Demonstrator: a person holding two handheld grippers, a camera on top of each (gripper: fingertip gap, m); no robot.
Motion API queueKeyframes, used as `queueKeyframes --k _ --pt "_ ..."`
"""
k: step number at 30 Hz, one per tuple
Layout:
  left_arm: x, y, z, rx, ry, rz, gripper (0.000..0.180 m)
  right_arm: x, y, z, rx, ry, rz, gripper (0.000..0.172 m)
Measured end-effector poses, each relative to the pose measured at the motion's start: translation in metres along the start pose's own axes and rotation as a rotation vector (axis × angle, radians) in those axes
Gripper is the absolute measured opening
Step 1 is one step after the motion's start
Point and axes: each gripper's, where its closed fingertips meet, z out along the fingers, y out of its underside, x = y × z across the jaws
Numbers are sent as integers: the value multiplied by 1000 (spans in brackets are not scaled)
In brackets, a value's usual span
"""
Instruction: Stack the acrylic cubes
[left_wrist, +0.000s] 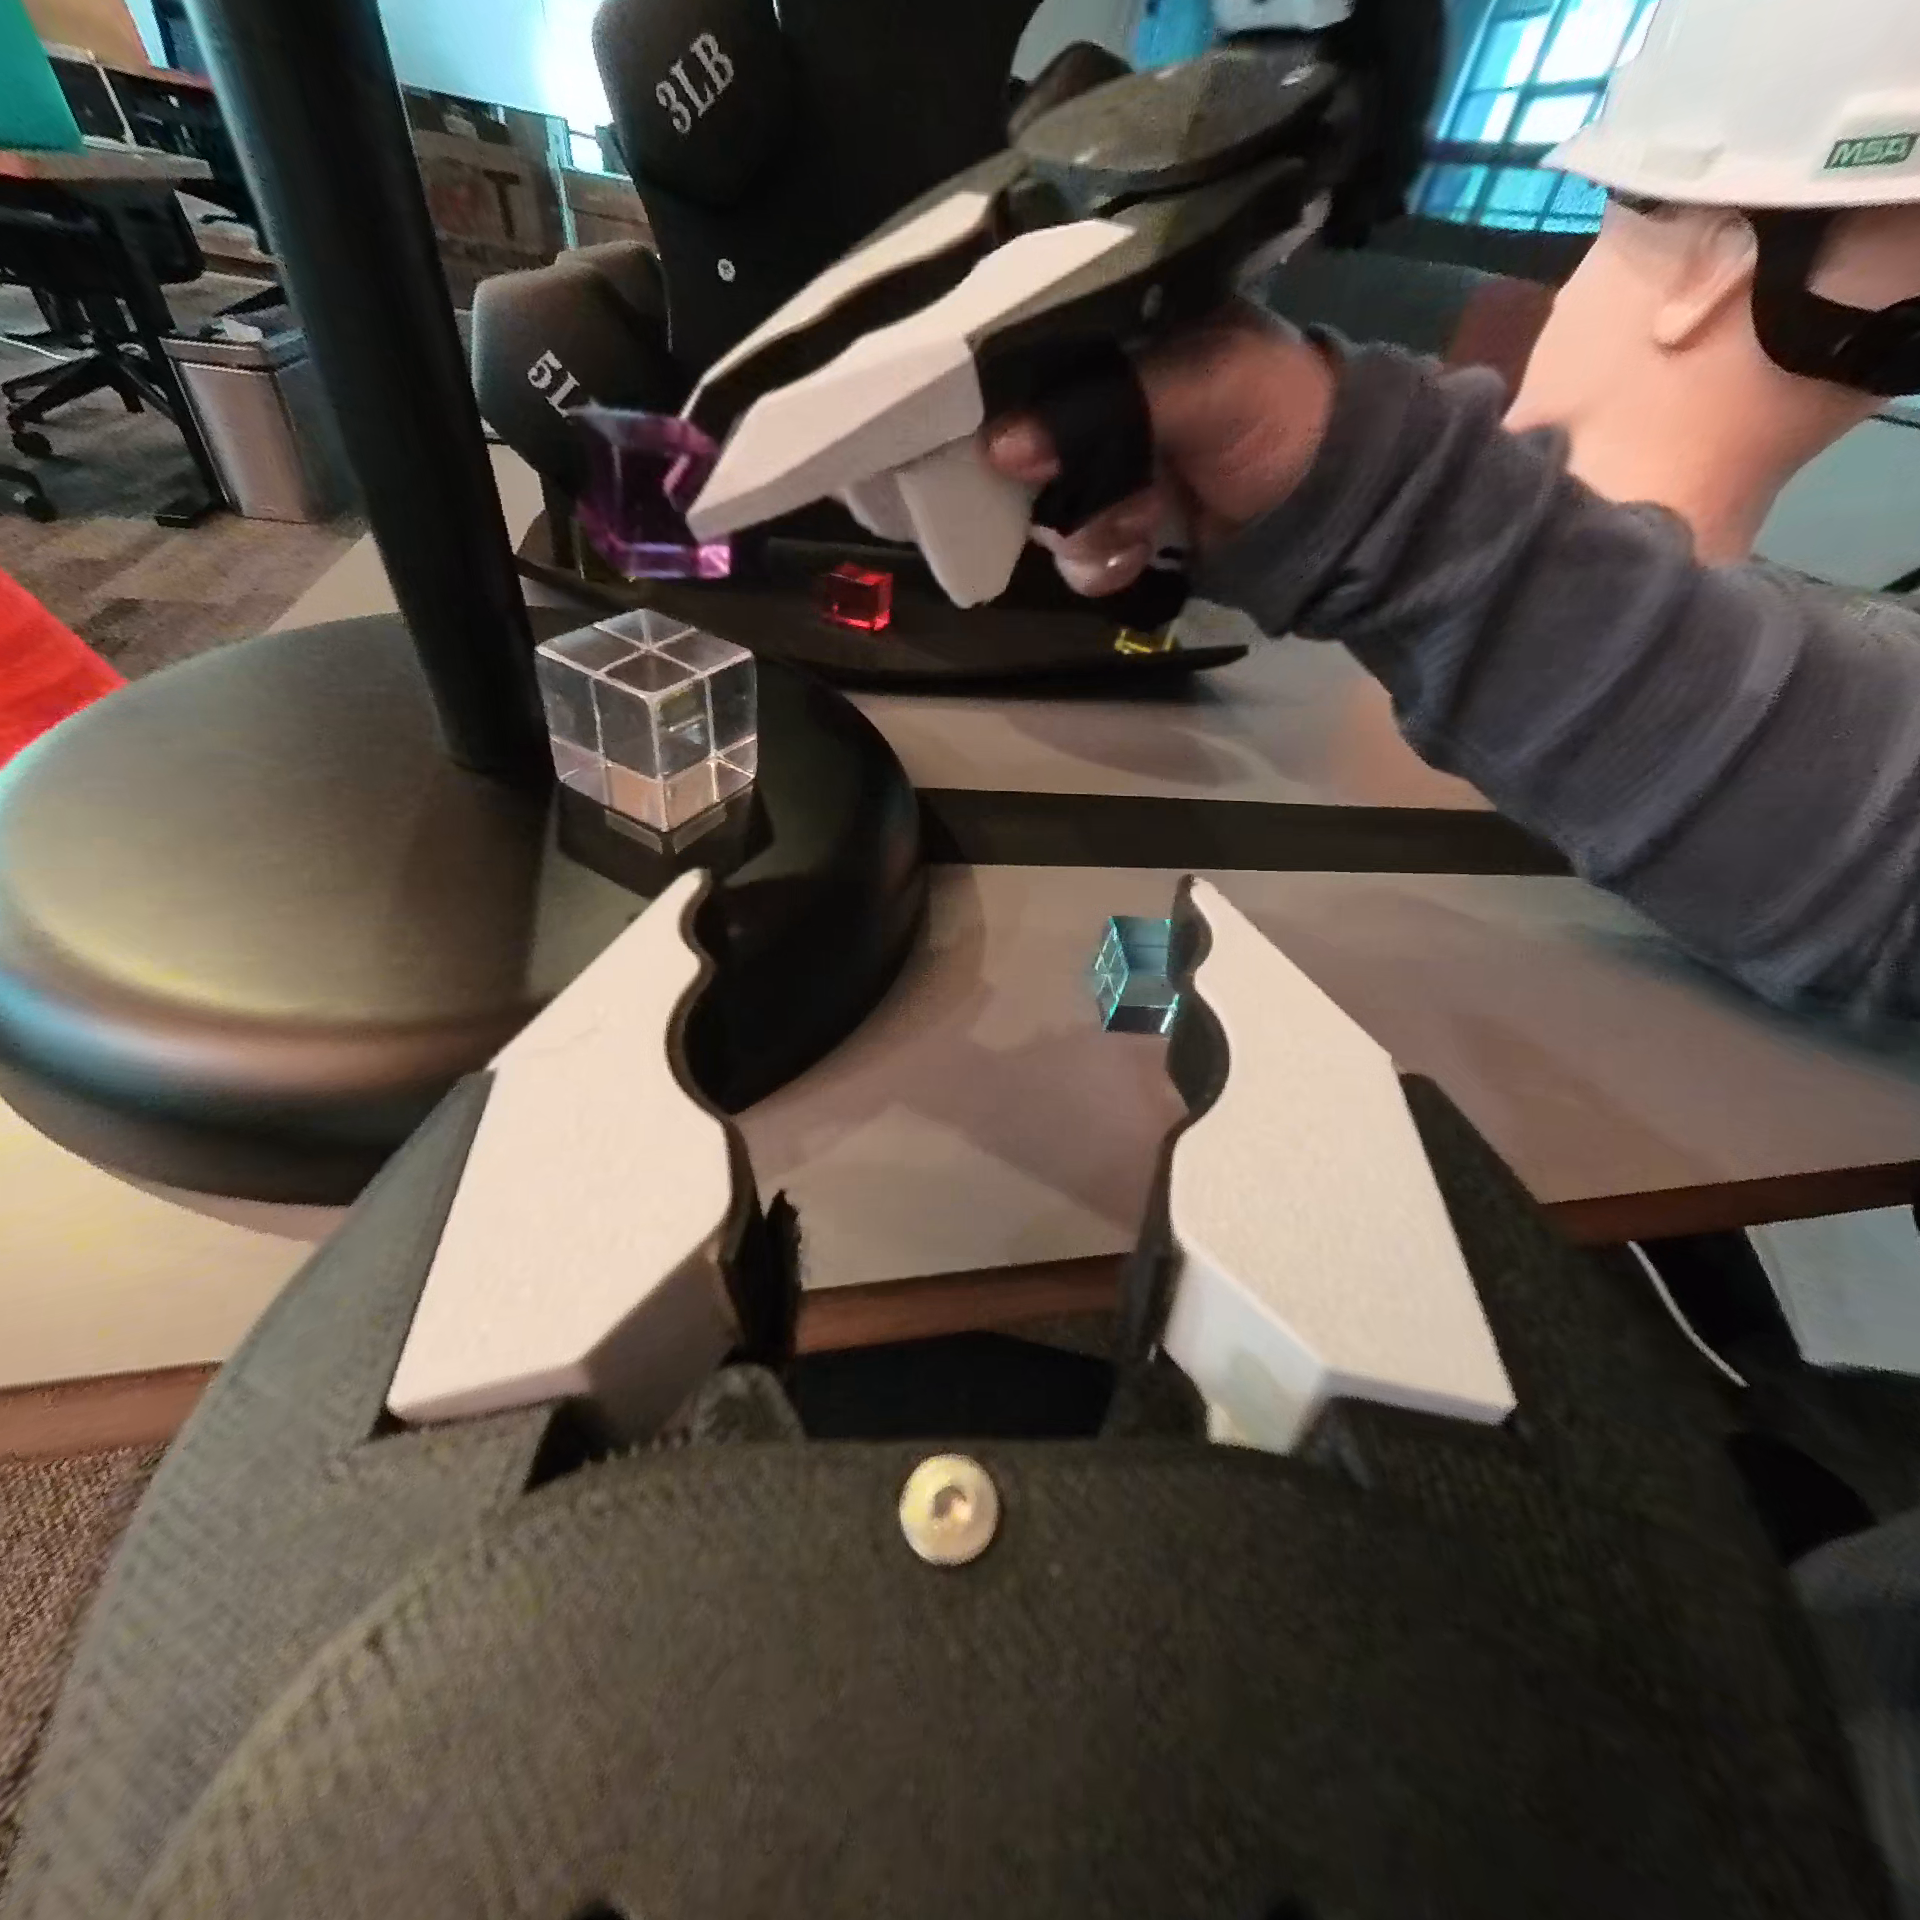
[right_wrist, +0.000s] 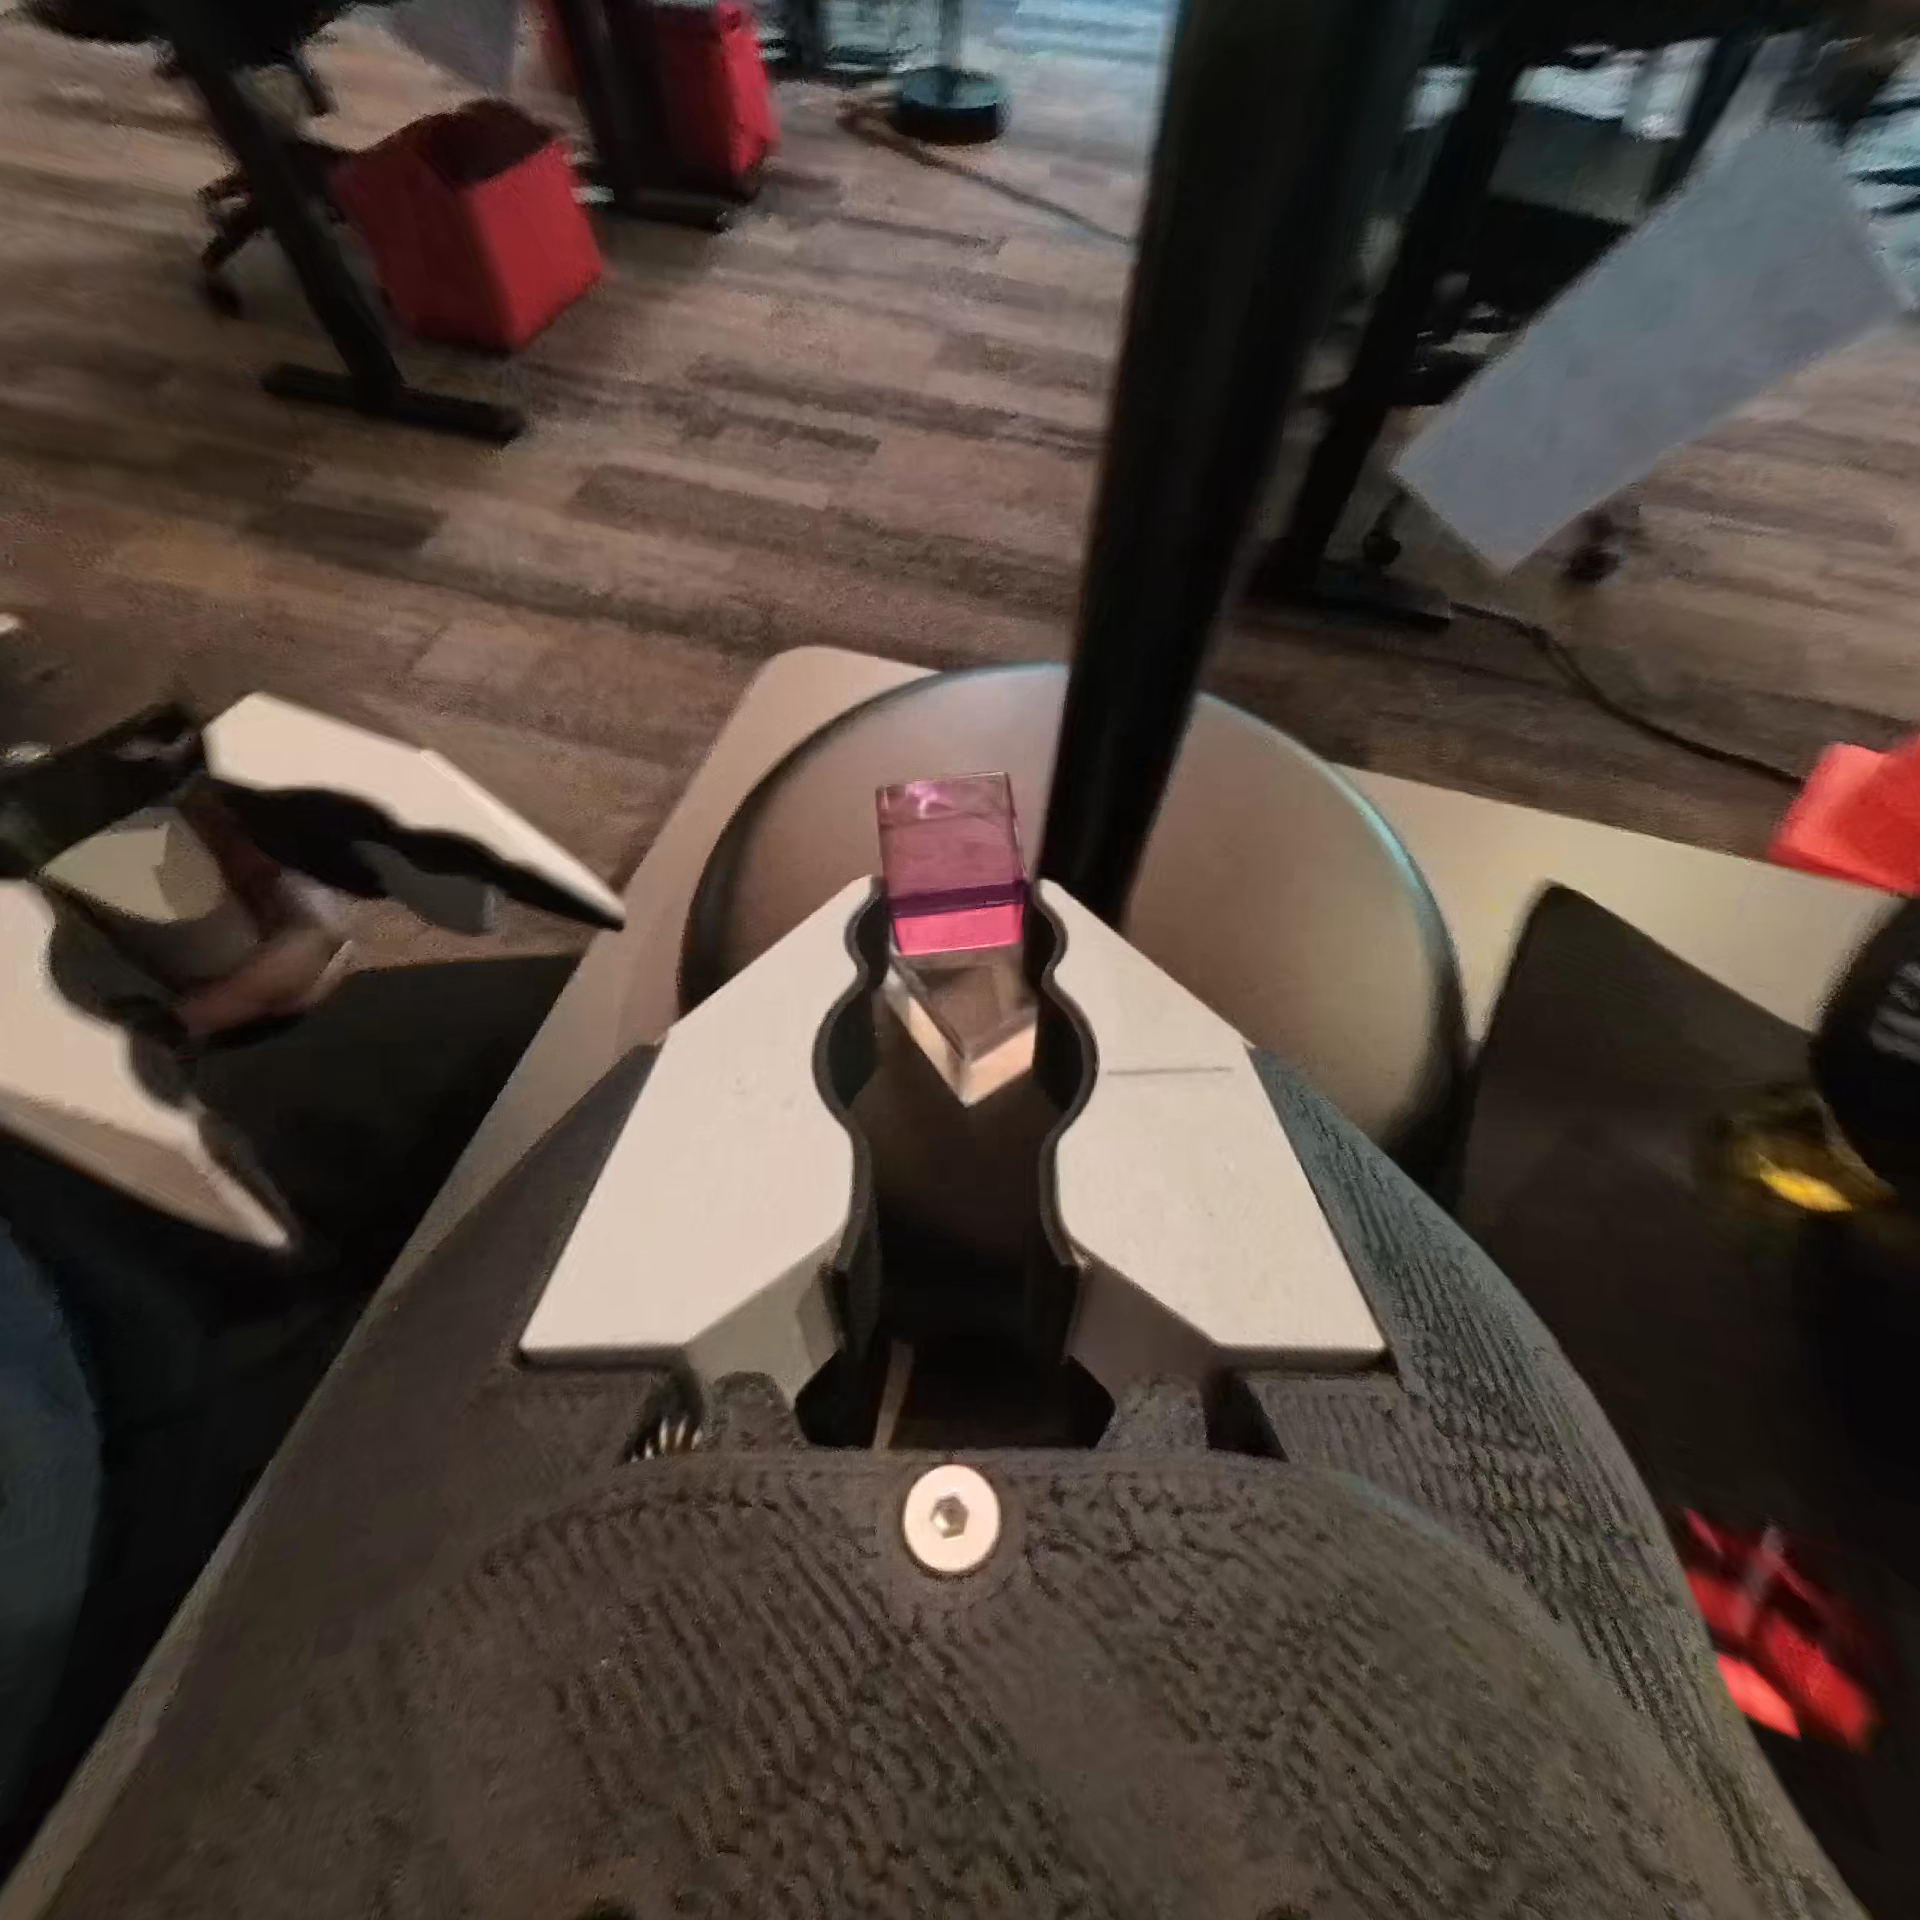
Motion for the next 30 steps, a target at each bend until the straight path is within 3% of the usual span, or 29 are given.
queueKeyframes --k 6,15,25,30 --pt "-2 -7 -7 42 8 -23 89 -3 6 7 -90 -212 -127 25" --pt "-7 -5 -8 42 9 -37 89 3 24 15 -192 -331 -142 25" --pt "-2 -5 -5 42 58 -52 92 13 21 4 -180 -283 -114 43" --pt "-10 -8 -12 67 38 -50 92 -34 27 -42 -129 -214 -91 54"
